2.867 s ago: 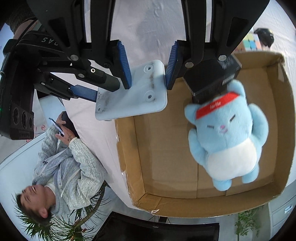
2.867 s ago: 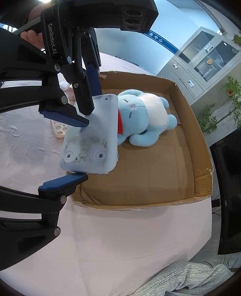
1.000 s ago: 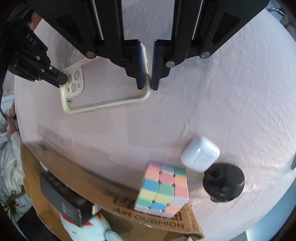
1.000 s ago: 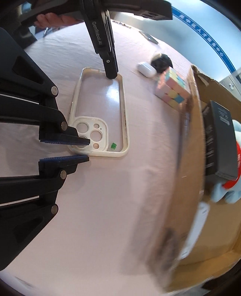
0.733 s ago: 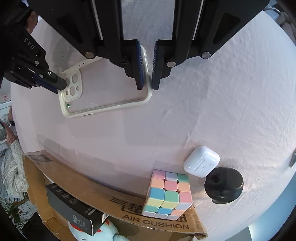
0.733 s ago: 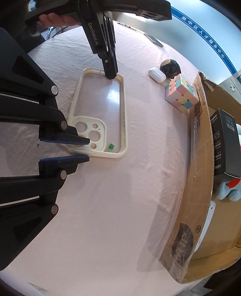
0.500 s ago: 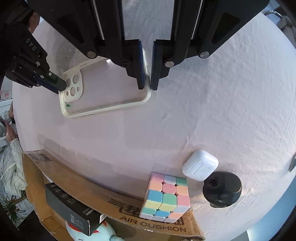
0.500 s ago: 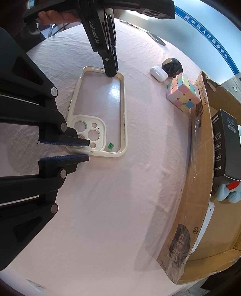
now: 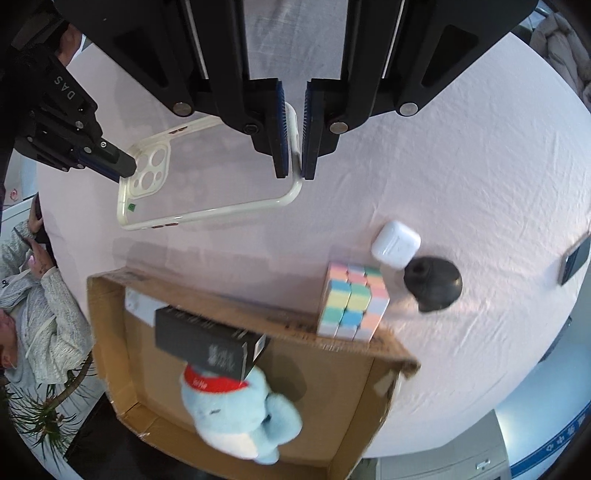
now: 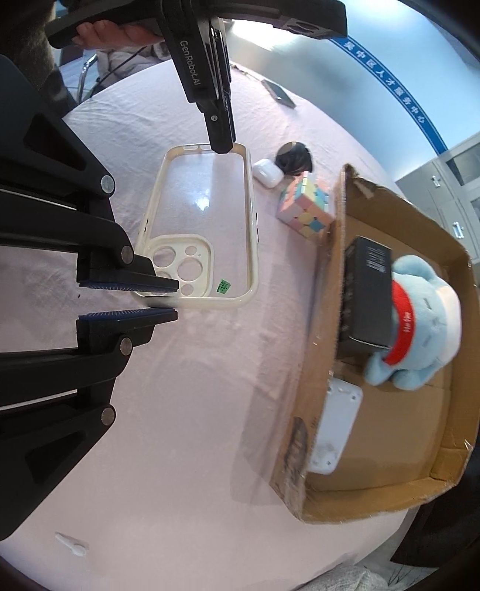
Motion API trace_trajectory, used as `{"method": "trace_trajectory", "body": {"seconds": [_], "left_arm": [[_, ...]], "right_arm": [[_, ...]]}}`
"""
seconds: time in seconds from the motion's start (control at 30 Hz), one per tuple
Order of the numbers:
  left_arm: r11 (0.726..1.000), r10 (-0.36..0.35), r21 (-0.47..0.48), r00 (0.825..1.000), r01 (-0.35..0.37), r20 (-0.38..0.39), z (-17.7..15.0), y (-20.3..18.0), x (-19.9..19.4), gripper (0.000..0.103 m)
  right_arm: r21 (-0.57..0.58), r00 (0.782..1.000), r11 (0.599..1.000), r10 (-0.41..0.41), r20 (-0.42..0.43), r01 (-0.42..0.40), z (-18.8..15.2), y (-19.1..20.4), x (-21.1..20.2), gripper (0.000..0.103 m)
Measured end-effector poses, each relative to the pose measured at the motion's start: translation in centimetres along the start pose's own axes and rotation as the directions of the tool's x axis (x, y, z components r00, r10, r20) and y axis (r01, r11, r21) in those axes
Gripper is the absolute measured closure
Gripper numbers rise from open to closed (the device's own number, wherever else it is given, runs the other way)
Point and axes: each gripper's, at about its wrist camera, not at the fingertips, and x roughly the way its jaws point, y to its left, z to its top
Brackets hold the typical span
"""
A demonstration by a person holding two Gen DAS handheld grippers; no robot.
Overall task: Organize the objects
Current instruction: 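Carry the phone case with the right gripper into the cardboard box and release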
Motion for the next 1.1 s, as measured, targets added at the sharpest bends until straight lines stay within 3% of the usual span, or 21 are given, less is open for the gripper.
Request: {"method": "trace_trajectory", "body": {"seconds": [0.13, 0.4, 0.73, 1.1], "left_arm": [[1.000, -0.014, 0.024, 0.999, 0.013, 0.043, 2.3, -3.0, -0.9, 0.098], [0.996, -0.052, 0.075, 0.994, 0.045, 0.094, 5.9, -4.7, -4.4, 0.098], [0.987, -0.086, 0.149, 0.984, 0.063, 0.157, 10.0, -8.0, -5.7, 0.098], [0.968, -0.116, 0.240, 0.975, 0.069, 0.187, 16.3, -12.7, -5.1, 0.095]], "right_arm": [[0.003, 0.999, 1.000, -0.019, 0.049, 0.019, 1.1, -0.4, -2.0, 0.097], [0.015, 0.988, 0.999, -0.047, 0.147, 0.045, 4.0, -1.7, -5.9, 0.096], [0.059, 0.973, 0.996, -0.084, 0.215, 0.073, 6.3, -3.8, -8.2, 0.096], [0.148, 0.937, 0.981, -0.165, 0.307, 0.124, 11.3, -8.1, -10.2, 0.096]]}}
